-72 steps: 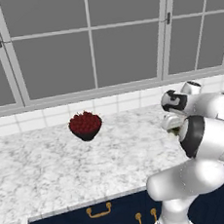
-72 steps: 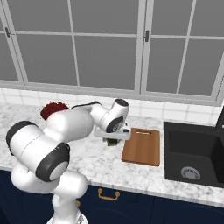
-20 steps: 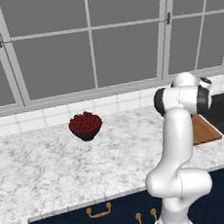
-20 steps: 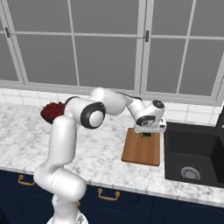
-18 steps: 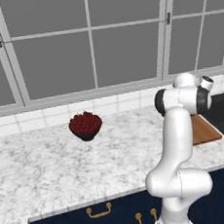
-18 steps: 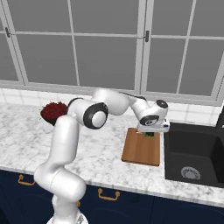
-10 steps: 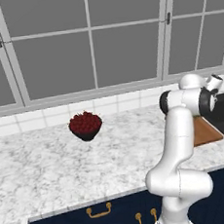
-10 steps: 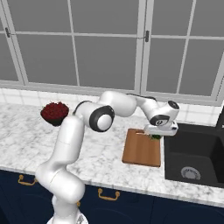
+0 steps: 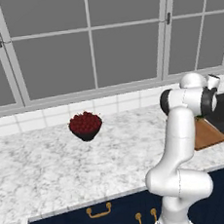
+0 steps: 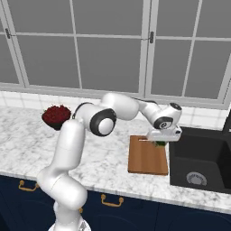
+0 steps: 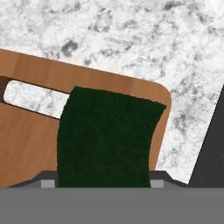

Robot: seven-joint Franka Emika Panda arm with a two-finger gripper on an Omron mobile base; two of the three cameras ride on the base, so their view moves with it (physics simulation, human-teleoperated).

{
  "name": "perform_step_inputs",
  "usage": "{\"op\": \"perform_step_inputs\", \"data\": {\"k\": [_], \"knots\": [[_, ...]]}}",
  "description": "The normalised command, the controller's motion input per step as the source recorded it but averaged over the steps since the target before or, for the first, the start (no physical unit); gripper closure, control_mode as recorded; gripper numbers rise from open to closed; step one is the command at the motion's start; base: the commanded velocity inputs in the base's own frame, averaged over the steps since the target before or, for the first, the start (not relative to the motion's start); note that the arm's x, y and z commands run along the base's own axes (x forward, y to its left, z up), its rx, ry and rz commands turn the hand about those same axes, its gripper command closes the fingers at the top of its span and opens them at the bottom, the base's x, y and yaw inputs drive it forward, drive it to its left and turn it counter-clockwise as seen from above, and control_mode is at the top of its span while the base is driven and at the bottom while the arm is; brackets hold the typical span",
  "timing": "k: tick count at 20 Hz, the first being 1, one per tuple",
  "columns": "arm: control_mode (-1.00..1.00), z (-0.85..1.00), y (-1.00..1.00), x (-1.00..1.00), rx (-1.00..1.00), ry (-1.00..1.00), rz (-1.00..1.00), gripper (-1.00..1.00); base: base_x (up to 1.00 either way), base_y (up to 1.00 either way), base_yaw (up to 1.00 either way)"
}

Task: Pick up the sponge from the counter and clean the cutting board by briefly scrubbing or pressing down on the cutting board. Once finished, release the sponge.

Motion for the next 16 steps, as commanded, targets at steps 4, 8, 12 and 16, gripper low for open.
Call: {"op": "perform_step_inputs", "data": {"k": [4,8,12,16], "knots": [[-1.0,0.01,-0.08,-0.67,0.0,-0.09,0.0,1.0,0.0,0.0,0.0],[-1.0,-0.04,-0.01,-0.43,0.0,-0.03,-0.01,1.0,0.0,0.0,0.0],[-1.0,-0.2,0.43,-0.06,0.0,0.03,0.0,1.0,0.0,0.0,0.0],[-1.0,-0.03,0.73,-0.12,-0.02,0.0,0.0,1.0,0.0,0.0,0.0]]}}
